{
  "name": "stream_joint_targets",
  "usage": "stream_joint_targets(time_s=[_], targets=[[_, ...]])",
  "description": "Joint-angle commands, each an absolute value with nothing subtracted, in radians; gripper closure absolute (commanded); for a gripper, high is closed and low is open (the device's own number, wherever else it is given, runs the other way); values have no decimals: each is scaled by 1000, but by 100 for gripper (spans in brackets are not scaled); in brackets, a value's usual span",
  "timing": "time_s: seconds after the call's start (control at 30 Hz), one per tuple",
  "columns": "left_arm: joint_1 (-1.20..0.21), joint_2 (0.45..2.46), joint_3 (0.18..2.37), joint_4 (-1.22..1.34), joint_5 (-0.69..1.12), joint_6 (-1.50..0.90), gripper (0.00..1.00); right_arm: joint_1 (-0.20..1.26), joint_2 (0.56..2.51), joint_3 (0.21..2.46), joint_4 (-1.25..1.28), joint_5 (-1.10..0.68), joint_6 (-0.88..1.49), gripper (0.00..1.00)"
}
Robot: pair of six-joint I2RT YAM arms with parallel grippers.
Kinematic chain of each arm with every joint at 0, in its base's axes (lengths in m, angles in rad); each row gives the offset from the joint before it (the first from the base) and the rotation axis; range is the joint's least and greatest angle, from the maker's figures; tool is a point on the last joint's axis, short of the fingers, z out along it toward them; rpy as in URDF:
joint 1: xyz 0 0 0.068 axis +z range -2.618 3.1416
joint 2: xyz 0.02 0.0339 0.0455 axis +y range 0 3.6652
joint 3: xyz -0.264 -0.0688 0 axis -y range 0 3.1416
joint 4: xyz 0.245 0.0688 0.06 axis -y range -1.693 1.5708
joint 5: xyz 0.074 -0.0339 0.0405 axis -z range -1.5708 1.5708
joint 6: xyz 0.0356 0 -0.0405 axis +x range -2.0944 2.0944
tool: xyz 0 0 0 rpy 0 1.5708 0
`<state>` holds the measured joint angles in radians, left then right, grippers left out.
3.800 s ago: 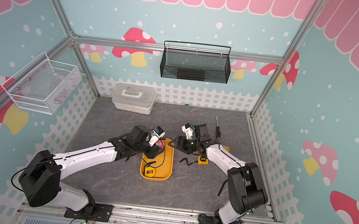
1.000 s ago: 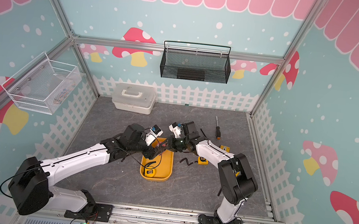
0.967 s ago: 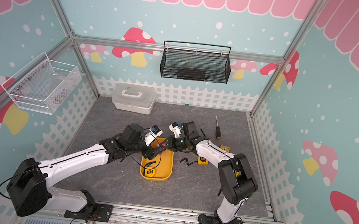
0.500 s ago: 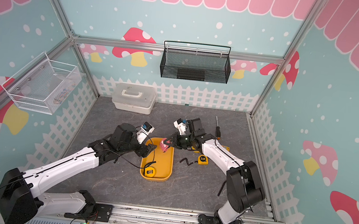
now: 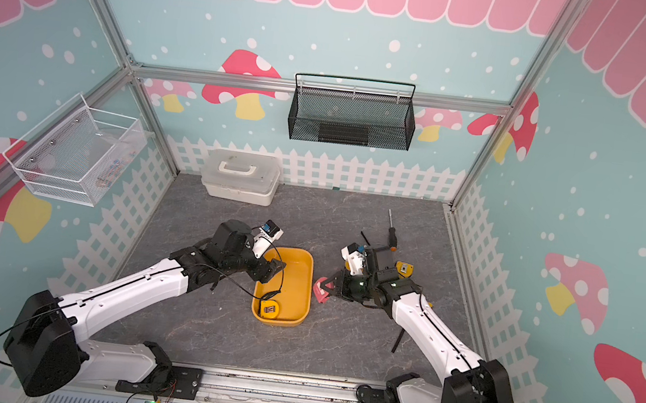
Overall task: Take the tape measure out of the storage box
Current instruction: Place the tape measure at the center of the board.
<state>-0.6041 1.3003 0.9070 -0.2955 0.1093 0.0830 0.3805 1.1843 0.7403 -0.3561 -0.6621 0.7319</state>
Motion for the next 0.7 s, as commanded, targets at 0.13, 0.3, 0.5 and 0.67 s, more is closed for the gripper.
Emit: stream_joint_targets(time_s=[0.13,0.3,0.5,0.67], targets=[[-600,1277,901,-277,125,83,19,304,1103,584,-385,-610,782,78],[-598,1273,890,-273,122,83,19,270,1129,516,-356,-591,792,78],[-598,1277,882,-272,129,85,19,242,1161,462,-324,-567,815,77],[-596,1276,877,-264,126,89,19,218,1193,434,-303,-536,829,77]])
